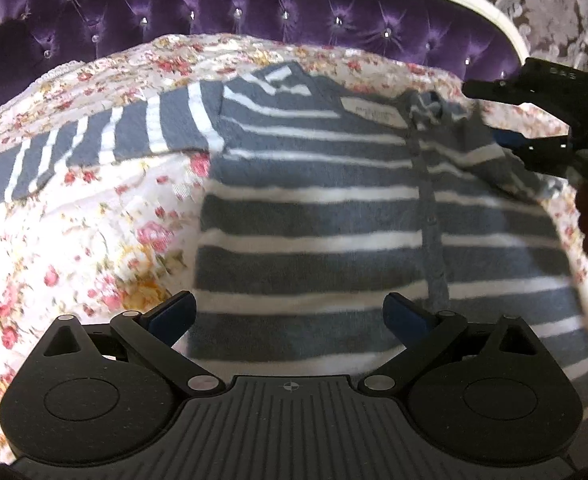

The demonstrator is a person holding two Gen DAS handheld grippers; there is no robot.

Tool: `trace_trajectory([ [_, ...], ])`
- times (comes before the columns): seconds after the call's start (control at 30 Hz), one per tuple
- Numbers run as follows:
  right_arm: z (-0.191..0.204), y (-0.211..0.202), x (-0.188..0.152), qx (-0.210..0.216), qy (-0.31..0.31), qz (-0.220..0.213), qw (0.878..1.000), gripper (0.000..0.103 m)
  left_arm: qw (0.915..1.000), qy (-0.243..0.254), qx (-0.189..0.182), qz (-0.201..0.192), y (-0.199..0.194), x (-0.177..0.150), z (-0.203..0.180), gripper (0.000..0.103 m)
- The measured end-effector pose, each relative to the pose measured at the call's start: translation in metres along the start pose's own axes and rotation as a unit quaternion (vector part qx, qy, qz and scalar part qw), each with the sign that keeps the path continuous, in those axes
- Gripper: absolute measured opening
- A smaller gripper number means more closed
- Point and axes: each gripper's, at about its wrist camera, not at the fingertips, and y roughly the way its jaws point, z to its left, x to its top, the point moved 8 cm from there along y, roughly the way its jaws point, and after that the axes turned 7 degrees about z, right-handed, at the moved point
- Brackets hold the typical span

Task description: Fold small clothes

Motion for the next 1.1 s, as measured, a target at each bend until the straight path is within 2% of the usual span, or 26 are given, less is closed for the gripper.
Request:
trace_trajectory([
  [0.1, 0.021, -0.003, -0.001, -0.001, -0.052, -0.007, 0.999, 0.063, 0.9999, -0.010, -0.004, -0.002, -0.003, 0.010, 0.005, 0.101],
  [0.23, 0.012, -0.020, 0.009, -0.009, -0.023, -0.031, 0.999, 0.063, 0.9995, -0.022, -0.021, -0.003, -0.001, 0.023, 0.007, 0.101],
  [0.43, -0.015, -0.045, 0.024, -0.080, 0.001, -0.069, 0.994, 0.063, 0.9992, -0.013, -0.037, 0.000, 0.011, 0.047, -0.011, 0.101],
  [0.53, -0.027, -0.049, 0.026, -0.102, 0.022, -0.075, 0.992, 0.063, 0.9991, 0.015, -0.038, -0.003, 0.015, 0.063, -0.031, 0.101],
  [0.6, -0.033, -0.052, 0.026, -0.133, 0.022, -0.074, 0.988, 0.063, 0.9985, 0.038, -0.037, -0.008, 0.017, 0.076, -0.049, 0.101],
  [0.77, -0.052, -0.069, 0.027, -0.240, 0.015, -0.087, 0.967, 0.067, 0.9953, 0.084, -0.038, -0.029, 0.022, 0.108, -0.095, 0.101],
  [0.93, -0.063, -0.089, 0.030, -0.305, 0.013, -0.097, 0.947, 0.072, 0.9935, 0.098, -0.046, -0.034, 0.035, 0.132, -0.134, 0.100],
  [1.03, -0.067, -0.102, 0.033, -0.350, -0.006, -0.108, 0.931, 0.079, 0.9937, 0.103, -0.040, -0.021, 0.051, 0.142, -0.151, 0.080],
  [1.1, -0.071, -0.109, 0.034, -0.376, -0.012, -0.112, 0.920, 0.081, 0.9944, 0.098, -0.038, -0.012, 0.062, 0.147, -0.159, 0.080],
])
